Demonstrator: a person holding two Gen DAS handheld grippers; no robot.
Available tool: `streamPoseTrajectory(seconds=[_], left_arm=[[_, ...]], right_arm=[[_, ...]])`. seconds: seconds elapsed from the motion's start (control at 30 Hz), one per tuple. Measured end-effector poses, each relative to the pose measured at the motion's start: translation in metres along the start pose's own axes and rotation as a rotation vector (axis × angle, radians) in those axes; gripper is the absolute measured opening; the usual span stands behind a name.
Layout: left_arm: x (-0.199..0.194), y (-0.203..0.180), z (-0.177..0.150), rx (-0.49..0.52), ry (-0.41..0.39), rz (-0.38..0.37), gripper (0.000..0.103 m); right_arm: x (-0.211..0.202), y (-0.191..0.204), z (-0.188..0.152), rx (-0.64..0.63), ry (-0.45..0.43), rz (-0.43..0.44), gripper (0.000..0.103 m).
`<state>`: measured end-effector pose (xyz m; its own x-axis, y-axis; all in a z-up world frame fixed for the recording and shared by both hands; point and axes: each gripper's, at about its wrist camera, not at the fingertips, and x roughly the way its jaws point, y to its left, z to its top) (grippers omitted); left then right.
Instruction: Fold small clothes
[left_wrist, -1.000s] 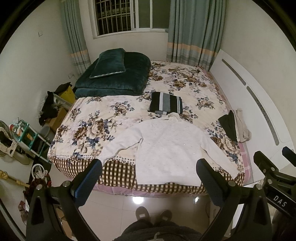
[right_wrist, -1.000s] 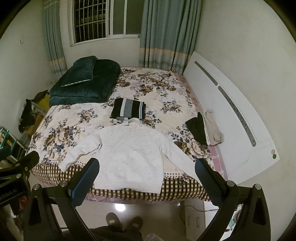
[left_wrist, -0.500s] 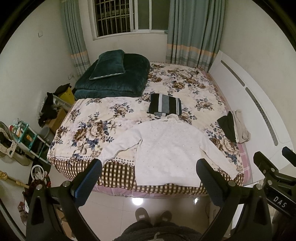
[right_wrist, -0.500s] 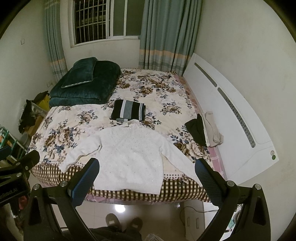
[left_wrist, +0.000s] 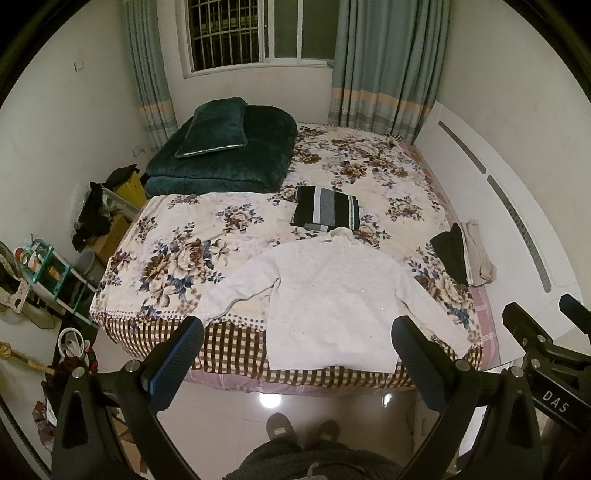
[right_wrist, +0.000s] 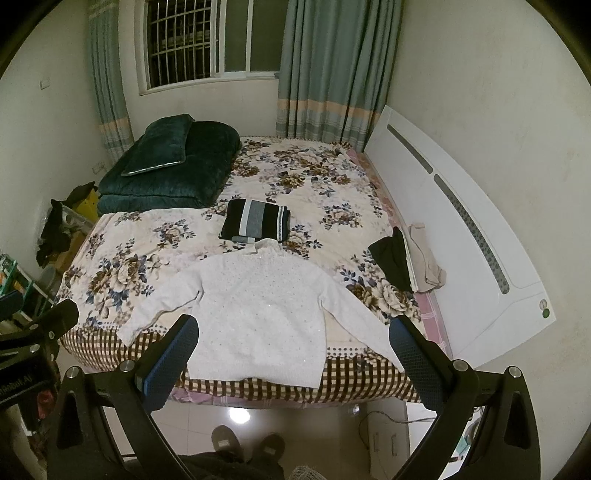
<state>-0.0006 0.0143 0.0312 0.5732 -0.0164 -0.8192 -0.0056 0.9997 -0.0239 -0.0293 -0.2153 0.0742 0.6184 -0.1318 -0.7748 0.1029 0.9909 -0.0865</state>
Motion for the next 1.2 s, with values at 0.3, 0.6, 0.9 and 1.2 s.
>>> streamPoseTrajectory(seconds=[0.3, 0.6, 0.9, 1.2], left_arm=[[0.057, 0.01, 0.02, -0.001, -0.149, 0.053, 0.103], [0.223, -0.015, 0.024, 0.058, -0.029, 0.098, 0.103], [0.394, -0.07, 0.01, 0.07, 0.14, 0.215, 0.103], [0.577, -0.101, -0.034, 0.006, 0.363, 0.235, 0.103]], right_arm=[[0.062, -0.045, 0.005, 0.196, 0.07, -0.027, 0.103], [0.229, -0.201, -0.081, 0.637, 0.233, -0.171, 0.066], [0.483, -0.386, -0.236, 1.123, 0.491, -0.185, 0.063], [0.632, -0.463, -0.382, 1.66, 0.415, -0.204, 0.067]])
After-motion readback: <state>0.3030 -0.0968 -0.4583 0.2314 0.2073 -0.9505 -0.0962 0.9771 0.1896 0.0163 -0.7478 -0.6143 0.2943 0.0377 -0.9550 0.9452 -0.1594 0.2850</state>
